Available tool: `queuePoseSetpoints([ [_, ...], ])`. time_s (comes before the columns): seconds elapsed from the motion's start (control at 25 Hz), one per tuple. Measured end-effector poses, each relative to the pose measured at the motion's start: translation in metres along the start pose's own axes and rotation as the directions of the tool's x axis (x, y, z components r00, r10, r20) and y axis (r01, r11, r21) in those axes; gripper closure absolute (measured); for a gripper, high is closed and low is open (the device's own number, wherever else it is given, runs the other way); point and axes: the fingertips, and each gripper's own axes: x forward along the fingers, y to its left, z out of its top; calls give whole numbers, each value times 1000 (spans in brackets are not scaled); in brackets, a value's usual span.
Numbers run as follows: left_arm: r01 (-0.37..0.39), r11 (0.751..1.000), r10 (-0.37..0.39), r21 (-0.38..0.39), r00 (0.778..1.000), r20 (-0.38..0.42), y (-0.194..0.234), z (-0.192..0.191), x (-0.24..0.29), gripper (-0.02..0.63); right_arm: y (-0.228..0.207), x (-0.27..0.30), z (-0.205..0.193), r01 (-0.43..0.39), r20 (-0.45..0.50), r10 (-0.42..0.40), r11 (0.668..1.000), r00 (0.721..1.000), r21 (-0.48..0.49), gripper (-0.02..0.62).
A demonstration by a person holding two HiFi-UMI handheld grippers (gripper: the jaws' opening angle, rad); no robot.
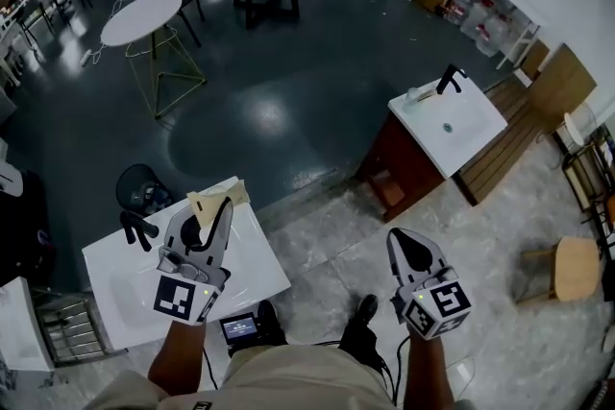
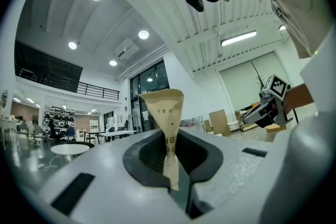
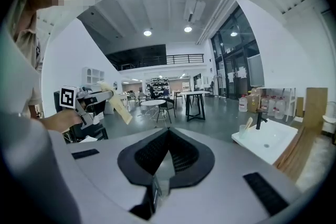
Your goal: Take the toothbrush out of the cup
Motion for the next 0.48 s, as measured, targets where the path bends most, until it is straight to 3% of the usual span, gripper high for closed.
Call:
queuePoseSetpoints([
  [0.16, -9, 999, 10, 39, 999, -34, -53, -1, 31, 575, -58, -26, -8, -38, 17, 38, 999, 999, 11, 592],
  [0.48, -34, 997, 38, 70, 998, -52, -187, 9, 137, 575, -220, -91, -14, -76, 52, 76, 997, 996, 2, 592],
])
